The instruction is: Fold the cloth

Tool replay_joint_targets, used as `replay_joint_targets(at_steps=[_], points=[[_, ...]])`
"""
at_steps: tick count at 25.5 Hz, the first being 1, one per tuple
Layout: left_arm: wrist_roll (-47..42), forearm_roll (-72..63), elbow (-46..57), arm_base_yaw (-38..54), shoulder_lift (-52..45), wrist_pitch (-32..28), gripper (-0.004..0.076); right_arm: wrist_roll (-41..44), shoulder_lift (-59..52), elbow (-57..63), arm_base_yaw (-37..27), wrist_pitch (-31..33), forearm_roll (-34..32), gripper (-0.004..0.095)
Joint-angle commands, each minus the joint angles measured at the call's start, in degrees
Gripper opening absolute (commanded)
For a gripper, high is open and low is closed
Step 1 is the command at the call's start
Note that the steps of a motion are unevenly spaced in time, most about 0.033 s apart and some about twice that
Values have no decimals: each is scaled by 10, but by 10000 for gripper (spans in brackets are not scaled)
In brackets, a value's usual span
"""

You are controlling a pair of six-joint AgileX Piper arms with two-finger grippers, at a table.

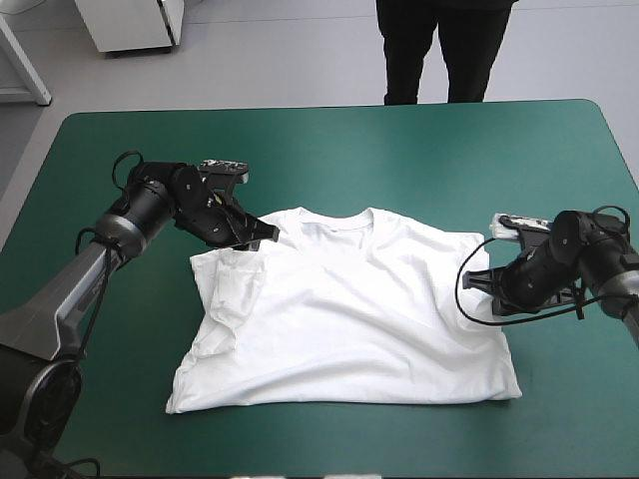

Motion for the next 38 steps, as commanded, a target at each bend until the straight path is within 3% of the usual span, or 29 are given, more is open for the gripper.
replay_joint_targets(at_steps=[1, 8, 21, 23, 25, 28, 29, 33, 38], points=[[-2, -12, -17, -2, -27, -20, 225, -32, -22, -24, 33, 23, 64, -13], [-2, -12, -17, -2, -27, -20, 225, -31, -8, -24, 112, -6, 87, -13], [-2, -12, -17, -2, -27, -20, 225, -32, 111, -20, 117, -25, 90, 0], [-2, -12, -17, -2, -27, -20, 225, -32, 111, -20, 117, -25, 91, 68], [-2, -12, -17, -2, -27, -20, 225, -32, 110, -20, 117, -16, 93, 203], [-2, -12, -17, -2, -27, -20, 225, -32, 91, -20, 117, 6, 91, 524], [-2, -12, -17, -2, -27, -17, 225, -31, 78, -20, 117, 7, 90, 551], [1, -12, -18, -2, -28, 13, 225, -23, 11, -21, 117, 35, 66, 491], [18, -3, -19, -2, -46, 67, 225, 4, -76, -21, 117, 80, 9, 486]])
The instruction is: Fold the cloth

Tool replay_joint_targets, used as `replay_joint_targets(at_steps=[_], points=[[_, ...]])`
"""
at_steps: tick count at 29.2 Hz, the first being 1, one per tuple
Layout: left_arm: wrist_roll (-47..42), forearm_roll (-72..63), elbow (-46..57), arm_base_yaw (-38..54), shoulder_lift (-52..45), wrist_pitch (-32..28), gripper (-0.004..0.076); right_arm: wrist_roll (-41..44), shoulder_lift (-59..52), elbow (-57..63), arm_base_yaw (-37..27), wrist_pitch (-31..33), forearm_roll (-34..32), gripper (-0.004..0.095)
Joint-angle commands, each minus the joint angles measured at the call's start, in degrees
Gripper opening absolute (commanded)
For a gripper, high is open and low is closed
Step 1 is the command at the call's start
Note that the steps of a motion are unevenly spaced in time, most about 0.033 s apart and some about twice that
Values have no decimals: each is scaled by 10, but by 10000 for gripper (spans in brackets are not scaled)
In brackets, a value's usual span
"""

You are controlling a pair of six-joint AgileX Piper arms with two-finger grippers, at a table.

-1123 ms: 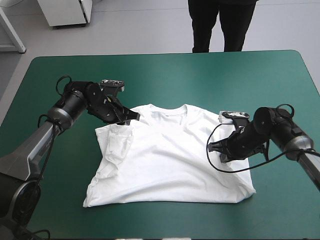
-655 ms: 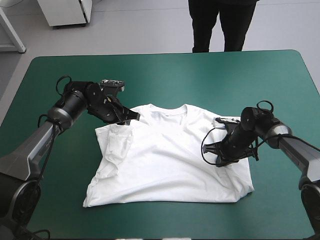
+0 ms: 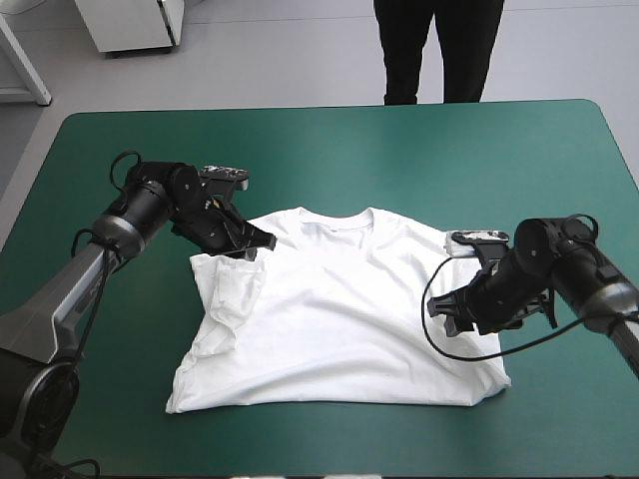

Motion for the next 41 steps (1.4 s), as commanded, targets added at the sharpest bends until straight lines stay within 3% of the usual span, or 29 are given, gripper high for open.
replay_joint_targets(at_steps=[1, 3, 10, 25, 27, 33, 36, 41], points=[[7, 7, -19, -2, -46, 39, 225, 12, -60, -13, 0, 21, -18, 486], [6, 38, -16, -2, -67, 72, 225, 17, -83, -13, 0, 34, -23, 486], [-22, 64, 81, -3, -182, 101, 225, 31, -122, -13, 0, 36, -28, 486], [-75, 60, 309, -3, -373, 99, 228, 35, -133, -13, 0, 36, 5, 458], [-55, 60, 328, -3, -379, 96, 262, 35, -133, -13, 0, 36, 10, 423], [-26, 37, 357, -3, -379, 81, 538, 35, -133, -13, 0, 36, 22, 360], [-55, 53, 376, -3, -379, 65, 544, 38, -133, -13, 0, 36, 23, 360], [-121, 69, 413, -3, -379, 37, 482, 40, -142, -13, 0, 36, 24, 360]])
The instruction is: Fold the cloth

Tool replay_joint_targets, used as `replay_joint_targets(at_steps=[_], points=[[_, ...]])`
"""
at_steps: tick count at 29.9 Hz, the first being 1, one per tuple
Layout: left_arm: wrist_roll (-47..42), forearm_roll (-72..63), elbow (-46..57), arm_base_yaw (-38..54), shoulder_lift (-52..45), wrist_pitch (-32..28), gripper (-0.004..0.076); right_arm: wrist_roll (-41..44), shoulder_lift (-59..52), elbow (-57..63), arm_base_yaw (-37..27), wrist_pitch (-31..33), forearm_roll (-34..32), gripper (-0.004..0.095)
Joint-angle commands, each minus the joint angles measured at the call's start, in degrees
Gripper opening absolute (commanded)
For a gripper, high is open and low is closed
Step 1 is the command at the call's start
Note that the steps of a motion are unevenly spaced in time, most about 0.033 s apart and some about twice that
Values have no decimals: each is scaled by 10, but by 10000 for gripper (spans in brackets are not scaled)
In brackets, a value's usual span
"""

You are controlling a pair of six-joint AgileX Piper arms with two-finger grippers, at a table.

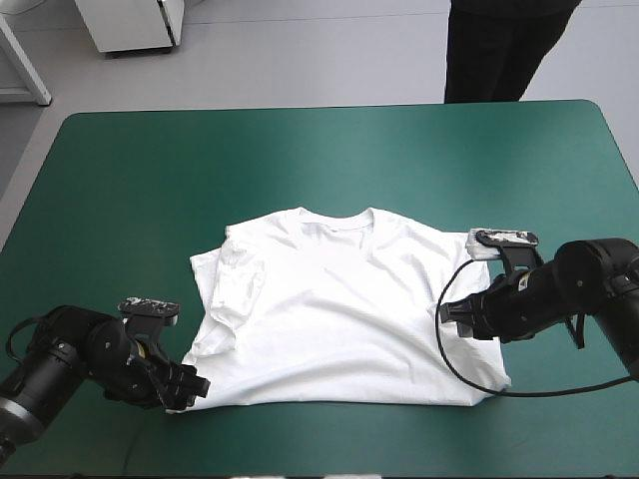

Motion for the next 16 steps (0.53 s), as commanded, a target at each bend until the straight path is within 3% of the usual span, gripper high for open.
replay_joint_targets(at_steps=[1, 16], points=[[-26, -3, 10, -2, -8, -27, 473, 0, -21, -13, 0, 8, 11, 360], [-74, -4, 62, -2, 58, -141, 415, 0, -29, -13, 0, 8, 11, 351]])
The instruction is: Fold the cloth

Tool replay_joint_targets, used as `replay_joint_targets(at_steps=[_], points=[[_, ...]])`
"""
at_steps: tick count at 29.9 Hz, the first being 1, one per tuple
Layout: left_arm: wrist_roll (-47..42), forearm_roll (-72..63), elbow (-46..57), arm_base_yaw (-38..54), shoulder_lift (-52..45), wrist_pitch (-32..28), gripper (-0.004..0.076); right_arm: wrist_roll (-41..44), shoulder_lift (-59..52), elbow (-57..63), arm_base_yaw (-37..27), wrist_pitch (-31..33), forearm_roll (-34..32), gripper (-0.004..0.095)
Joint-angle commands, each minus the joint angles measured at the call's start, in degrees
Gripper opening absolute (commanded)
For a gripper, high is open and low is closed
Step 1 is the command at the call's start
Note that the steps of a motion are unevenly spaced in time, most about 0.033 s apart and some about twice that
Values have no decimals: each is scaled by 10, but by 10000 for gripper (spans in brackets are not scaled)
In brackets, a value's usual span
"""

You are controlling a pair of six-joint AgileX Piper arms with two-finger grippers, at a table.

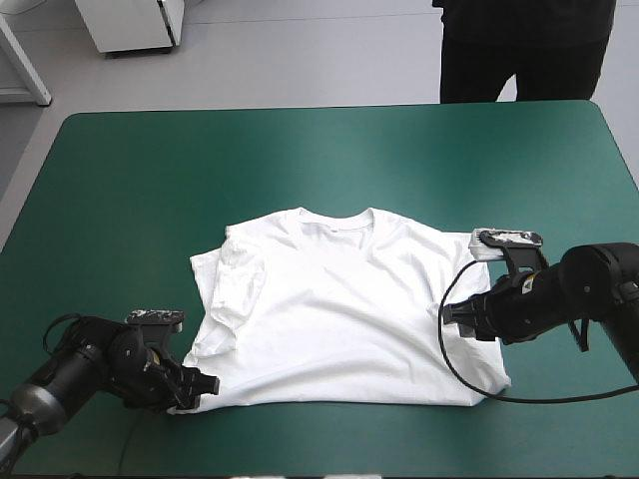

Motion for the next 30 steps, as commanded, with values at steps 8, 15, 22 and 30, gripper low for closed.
replay_joint_targets(at_steps=[8, 15, 22, 30], points=[[-19, -8, -7, -2, 91, -39, 370, -1, -40, -13, 0, 8, 6, 349], [-13, -15, 20, -2, 108, -41, -17, 30, -88, -12, 0, 8, -15, 350], [-11, -15, 21, -2, 108, -41, -22, 60, -97, 21, 0, 8, -75, 358], [-9, -15, 21, -2, 108, -47, -22, 60, -96, 149, 0, -12, -86, 449]])
